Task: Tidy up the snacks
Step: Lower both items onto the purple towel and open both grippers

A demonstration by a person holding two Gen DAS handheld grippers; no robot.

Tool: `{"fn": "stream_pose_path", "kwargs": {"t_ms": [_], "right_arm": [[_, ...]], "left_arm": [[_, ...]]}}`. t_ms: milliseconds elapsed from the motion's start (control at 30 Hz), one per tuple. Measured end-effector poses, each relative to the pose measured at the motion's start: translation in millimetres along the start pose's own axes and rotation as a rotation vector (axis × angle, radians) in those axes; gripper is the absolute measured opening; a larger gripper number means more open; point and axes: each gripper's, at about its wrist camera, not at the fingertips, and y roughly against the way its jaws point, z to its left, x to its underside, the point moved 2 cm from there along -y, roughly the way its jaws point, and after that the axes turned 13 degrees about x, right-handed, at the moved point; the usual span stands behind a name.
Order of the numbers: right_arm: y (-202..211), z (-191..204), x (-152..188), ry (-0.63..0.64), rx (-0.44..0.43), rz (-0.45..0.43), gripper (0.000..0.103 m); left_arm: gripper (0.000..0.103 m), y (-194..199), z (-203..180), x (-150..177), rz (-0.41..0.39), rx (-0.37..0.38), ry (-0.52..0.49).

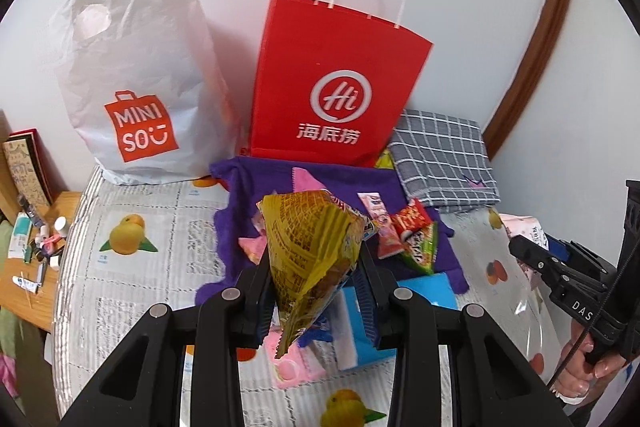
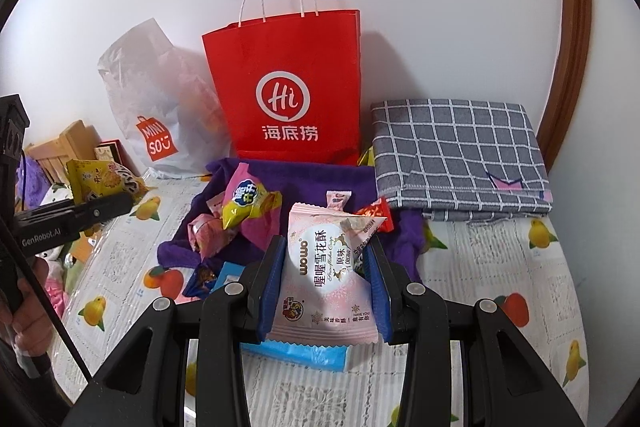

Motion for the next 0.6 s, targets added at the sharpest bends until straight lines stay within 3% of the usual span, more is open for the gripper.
{"fn": "stream_pose_path", "kwargs": {"t_ms": [600], "right_arm": [[-87.4,20.1,-58.4,0.004,-0.055,0.061,0.039]], "left_arm": [[0.033,-54.6,34.1,-20.0,0.061,0.029,0.062]]}}
